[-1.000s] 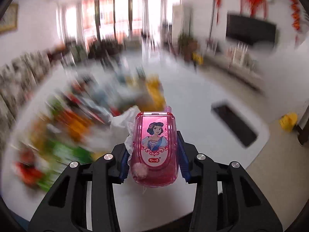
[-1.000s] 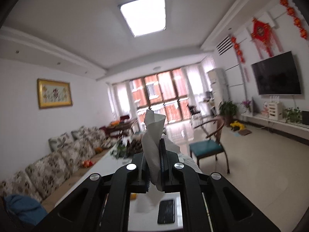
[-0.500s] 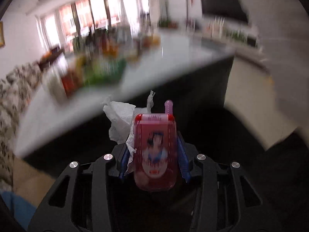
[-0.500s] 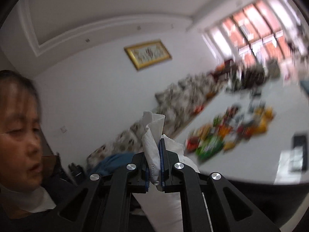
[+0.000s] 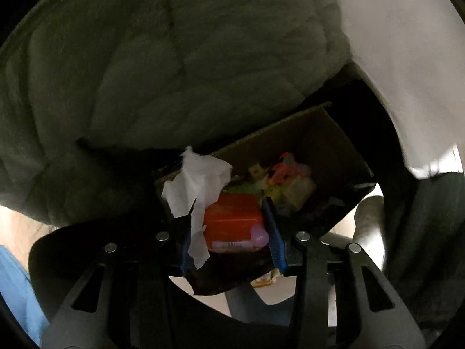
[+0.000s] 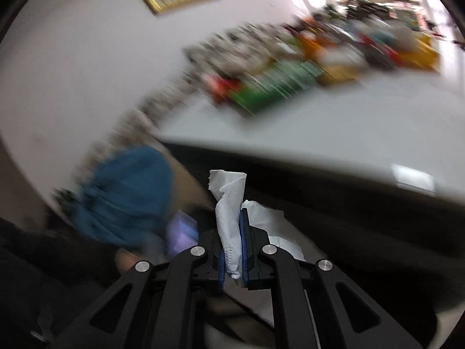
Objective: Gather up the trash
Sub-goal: 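Carry tissue and pink phone into the dark bag and open both tools, then grasp the green snack bag with the left tool while the right tool grasps a tissue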
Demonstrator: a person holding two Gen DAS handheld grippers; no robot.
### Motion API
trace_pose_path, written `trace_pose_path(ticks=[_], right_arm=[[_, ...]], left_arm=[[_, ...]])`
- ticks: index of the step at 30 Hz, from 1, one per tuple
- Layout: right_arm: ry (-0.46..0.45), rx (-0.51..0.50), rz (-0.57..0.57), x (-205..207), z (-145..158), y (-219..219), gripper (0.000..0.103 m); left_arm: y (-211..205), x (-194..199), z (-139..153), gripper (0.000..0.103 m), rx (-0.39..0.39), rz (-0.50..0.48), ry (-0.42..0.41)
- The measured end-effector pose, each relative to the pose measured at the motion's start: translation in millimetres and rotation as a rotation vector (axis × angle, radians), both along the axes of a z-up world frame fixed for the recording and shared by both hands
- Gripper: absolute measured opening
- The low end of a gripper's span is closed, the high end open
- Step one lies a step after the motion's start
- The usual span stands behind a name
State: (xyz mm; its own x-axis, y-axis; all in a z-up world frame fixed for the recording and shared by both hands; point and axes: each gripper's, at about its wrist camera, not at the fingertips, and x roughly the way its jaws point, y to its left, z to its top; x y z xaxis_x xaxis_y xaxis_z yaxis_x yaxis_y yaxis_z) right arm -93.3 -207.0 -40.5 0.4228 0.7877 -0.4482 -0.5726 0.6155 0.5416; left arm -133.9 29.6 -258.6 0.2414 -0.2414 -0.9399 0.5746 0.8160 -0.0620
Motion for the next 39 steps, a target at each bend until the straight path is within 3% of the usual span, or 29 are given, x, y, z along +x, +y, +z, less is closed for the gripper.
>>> trace_pose_path(ticks=[2,4,6,10,14,18,19,21,22,23,24,31,39], right_arm=[[-0.017,0.060,0.025,3.1,12.7,2.1,0.008],[-0.008,0.035,0.028,5.8,8.7,2.1,0.008],[0.056,-0.052,0.010,11.7,-27.8,0.2,0.008],[0.236,-0.213,-0.044,-19.5,-94.6,-22.8,0.008],[0.338,-0.271,-0.036,-43.3,-125.8,-32.7,0.008],[0.369,-0.380,-0.044,-27.6,-149.3,-23.1,0.013],[0.390,-0.387,-0.048,-20.1,-156.5,-21.6,0.018],[0.392,-0.440,-0.090,-12.0,-167.7,-21.1,0.040],[0.389,-0.467,-0.097,-11.8,-171.3,-20.4,0.062],[0.382,-0.495,-0.103,-12.3,-173.4,-18.7,0.074],[0.377,-0.510,-0.098,-15.3,-174.5,-18.1,0.074],[0.392,-0.477,-0.103,-27.6,-164.0,-26.3,0.074],[0.306,-0.406,-0.096,-37.0,-93.2,-37.0,0.074]], left_arm=[[-2.2,16.1,-0.2,0.041,-0.015,0.021,0.019],[-0.8,18.7,-3.8,0.041,-0.015,0.035,0.037],[2.1,22.2,-9.9,0.041,-0.009,0.056,0.063],[2.7,35.0,-13.8,0.041,-0.009,0.077,0.100],[-17.6,41.8,-17.4,0.041,-0.003,0.050,0.110],[-35.9,49.7,-31.2,0.041,0.020,0.030,0.131],[-38.9,52.3,-34.4,0.041,0.029,0.036,0.138],[-43.4,55.7,-40.5,0.052,0.044,0.057,0.140],[-43.8,58.2,-41.4,0.073,0.059,0.078,0.132],[-41.9,59.6,-40.5,0.088,0.076,0.094,0.120],[-40.6,60.9,-40.0,0.090,0.093,0.115,0.103],[-45.7,62.7,-43.2,0.090,0.099,0.120,0.123],[-39.1,44.8,-12.1,0.090,0.059,0.039,0.094]])
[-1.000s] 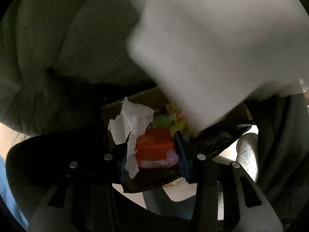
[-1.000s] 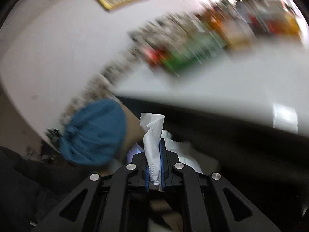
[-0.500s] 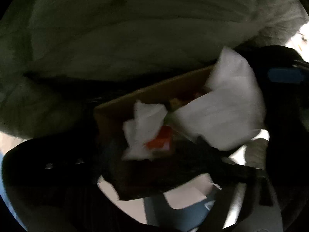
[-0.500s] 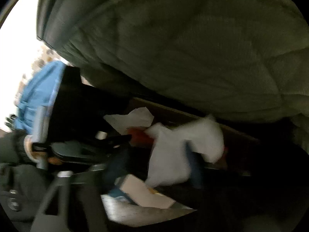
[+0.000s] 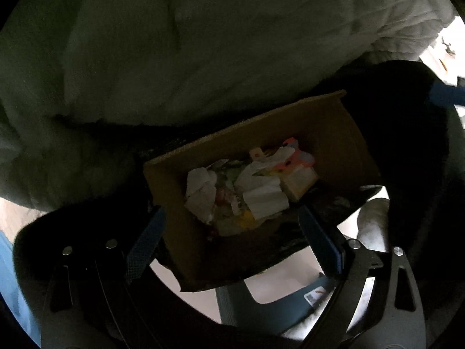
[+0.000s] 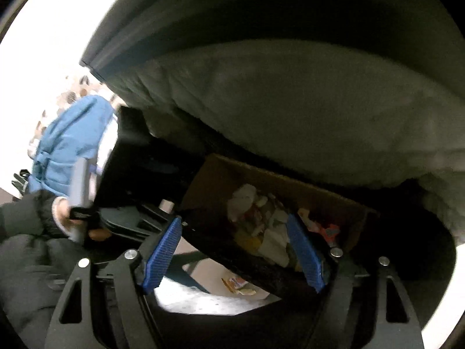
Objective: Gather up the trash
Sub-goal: 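Grasp the green snack bag with the left tool while the right tool grasps a tissue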
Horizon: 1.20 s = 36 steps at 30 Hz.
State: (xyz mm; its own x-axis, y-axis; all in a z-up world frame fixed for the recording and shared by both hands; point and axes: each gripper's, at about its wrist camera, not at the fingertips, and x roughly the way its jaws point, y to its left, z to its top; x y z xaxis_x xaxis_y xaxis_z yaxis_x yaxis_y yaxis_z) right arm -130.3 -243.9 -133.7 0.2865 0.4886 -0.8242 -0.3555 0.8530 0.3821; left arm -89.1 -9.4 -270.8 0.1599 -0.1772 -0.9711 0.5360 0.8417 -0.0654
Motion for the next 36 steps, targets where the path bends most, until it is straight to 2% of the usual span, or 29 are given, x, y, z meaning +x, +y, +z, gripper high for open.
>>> trace_pose_path(ticks=[3,5,9,10,12,16,21,22,24,25,26,27,30,33,36], right_arm=[[-0.057,0.034,0.002,0.2,34.6,1.0,0.074],[-0.115,0.065,0.008,2.6,68.1,-2.8,0.074],[-0.228,0.122,-0.023,26.8,123.7,-8.2,0.076],[-0.259,0.113,-0.035,35.1,133.9,-9.9,0.076],[-0.339,0.026,-0.083,60.1,150.1,-8.7,0.076],[-0.370,-0.080,-0.204,118.8,153.3,-0.4,0.076],[-0.232,-0.033,-0.289,199.4,134.0,11.1,0.074],[-0.209,-0.035,-0.290,208.9,130.6,15.2,0.070],[-0.198,-0.030,-0.250,225.5,125.7,23.7,0.051],[-0.194,-0.012,-0.230,226.2,128.4,25.9,0.022],[-0.211,-0.048,-0.241,222.4,136.2,27.2,0.004],[-0.249,-0.063,-0.226,214.1,146.9,29.2,0.004],[-0.304,-0.023,-0.205,194.0,165.4,21.2,0.004],[-0.353,0.087,-0.204,170.0,187.0,-3.1,0.004],[-0.403,0.205,-0.237,141.1,207.9,-32.1,0.004]], left_arm=[[0.9,-9.6,14.6,0.090,-0.008,-0.026,-0.032],[3.0,-13.8,28.8,0.090,-0.003,-0.039,-0.053],[11.1,-25.8,60.1,0.090,-0.010,-0.057,-0.107],[13.4,-28.6,69.4,0.090,-0.014,-0.060,-0.120],[20.8,-32.9,92.9,0.090,-0.033,-0.055,-0.155],[37.2,-37.8,134.2,0.090,-0.090,-0.004,-0.230],[55.8,-29.6,177.2,0.090,-0.187,0.111,-0.296],[57.3,-27.2,184.6,0.090,-0.206,0.127,-0.312],[55.6,-22.7,200.1,0.090,-0.222,0.145,-0.347],[52.8,-20.8,207.5,0.090,-0.223,0.147,-0.369],[48.7,-18.8,213.5,0.090,-0.214,0.146,-0.393],[44.3,-17.1,219.9,0.090,-0.207,0.141,-0.418],[29.7,-13.0,236.0,0.090,-0.223,0.119,-0.494],[10.7,4.7,245.7,0.090,-0.228,0.129,-0.542],[-4.4,37.4,248.0,0.090,-0.214,0.212,-0.548]])
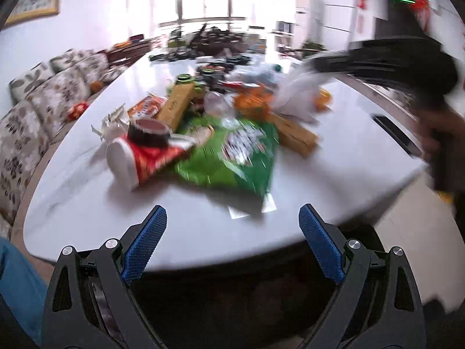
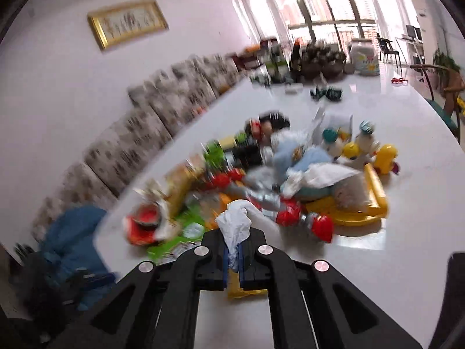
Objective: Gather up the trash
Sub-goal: 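Grasp the green snack bag with the left tool while the right tool grasps a tissue, then drop the green snack bag and tissue into the dark bag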
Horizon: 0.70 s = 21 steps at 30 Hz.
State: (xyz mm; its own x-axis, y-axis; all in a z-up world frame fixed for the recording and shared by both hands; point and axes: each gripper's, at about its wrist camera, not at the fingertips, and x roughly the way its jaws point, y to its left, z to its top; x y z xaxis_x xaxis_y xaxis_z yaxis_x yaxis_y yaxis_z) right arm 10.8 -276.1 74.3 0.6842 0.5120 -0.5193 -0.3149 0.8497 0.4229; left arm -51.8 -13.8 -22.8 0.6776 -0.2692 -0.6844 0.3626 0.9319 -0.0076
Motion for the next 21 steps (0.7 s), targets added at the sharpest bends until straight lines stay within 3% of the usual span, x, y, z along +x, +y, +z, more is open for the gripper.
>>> trace_pose_path(ticks=[5,10,13,15,17,19,21], right_arm=[[-0.095,0.033,-0.043,-46.3,25.4,-33.1,0.004],[-0.113,0.042,-0.065,-76.7,21.3,-52.3,0.007],[-0.110,0.027,-0.060,-88.7,14.1,-52.7,0.008],[-0.104,0.038,-0.054,-91.6,9.3,-51.6,0.008],[-0.096,0.058,-0.047,-93.4,3.5,-49.5,0.008],[-0.095,0.062,-0.042,-96.4,0.3,-47.0,0.008],[-0.098,0.048,-0.048,-97.1,-1.3,-45.3,0.008]], left_arm=[[-8.3,49.4,-10.0,0.090,-0.030,0.057,0.057],[-40.5,70.6,-24.5,0.091,0.122,0.048,0.029],[-43.8,77.6,-26.3,0.090,0.093,0.049,0.013],[-45.1,83.8,-25.4,0.077,0.097,0.034,-0.015],[-43.5,82.0,-23.2,0.056,0.109,0.026,-0.026],[-41.8,79.3,-20.6,0.056,0.119,0.020,-0.019],[-34.1,64.3,-6.0,0.056,0.083,0.021,-0.062]])
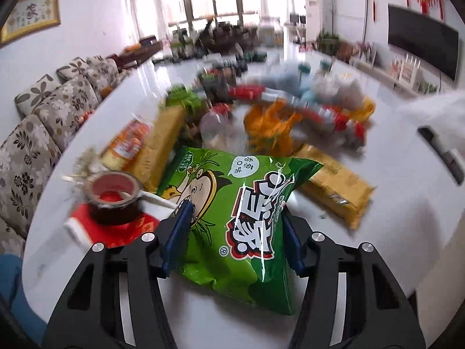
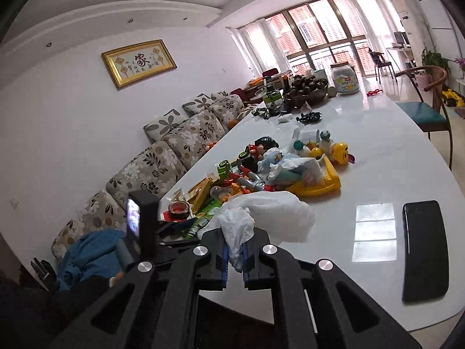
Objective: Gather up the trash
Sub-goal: 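Drop the green snack bag and tissue into the dark bag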
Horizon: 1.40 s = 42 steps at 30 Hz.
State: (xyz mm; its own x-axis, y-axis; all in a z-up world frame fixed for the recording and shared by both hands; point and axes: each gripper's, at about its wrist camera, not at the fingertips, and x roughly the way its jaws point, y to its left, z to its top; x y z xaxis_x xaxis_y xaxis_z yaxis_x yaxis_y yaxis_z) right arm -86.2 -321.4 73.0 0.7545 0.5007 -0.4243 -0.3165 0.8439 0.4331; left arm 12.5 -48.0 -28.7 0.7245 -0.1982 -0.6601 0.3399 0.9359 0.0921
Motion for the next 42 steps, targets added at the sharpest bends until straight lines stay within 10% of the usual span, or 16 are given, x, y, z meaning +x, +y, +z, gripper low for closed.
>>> trace_pose_path(ticks=[7,12,20,31,33,35,42], right_arm=[[-0.014,0.013,0.068,-9.4,9.7,16.7,0.008],[-0.044,0.035,0.133,-40.4,23.9,32.1,0.008],[0.159,-0.114,0.266,-90.1,-43.1,77.0,0.008],[0.640,-0.400,0.325,-31.8,-261.6,121.0,0.008],[0.702,-0.441,0.341,-20.4,-290.2,126.9,0.017],[0.738,-0.474,0.327,-15.9,-304.5,128.3,0.060],[0.702,-0.452,0.322,-25.3,-281.8,114.2,0.062]], left_arm=[[28.3,-97.7,108.7,0.056,-0.143,-0.099,-0.289],[42.3,-155.3,124.4,0.056,-0.118,-0.173,-0.337],[55.7,-198.0,8.8,0.056,-0.004,-0.296,-0.057],[33.5,-114.6,-201.7,0.056,0.177,-0.378,0.456],[27.1,-101.4,-226.2,0.057,0.193,-0.378,0.526],[21.0,-96.1,-243.8,0.068,0.204,-0.397,0.592],[17.8,-100.9,-239.8,0.086,0.242,-0.444,0.574]])
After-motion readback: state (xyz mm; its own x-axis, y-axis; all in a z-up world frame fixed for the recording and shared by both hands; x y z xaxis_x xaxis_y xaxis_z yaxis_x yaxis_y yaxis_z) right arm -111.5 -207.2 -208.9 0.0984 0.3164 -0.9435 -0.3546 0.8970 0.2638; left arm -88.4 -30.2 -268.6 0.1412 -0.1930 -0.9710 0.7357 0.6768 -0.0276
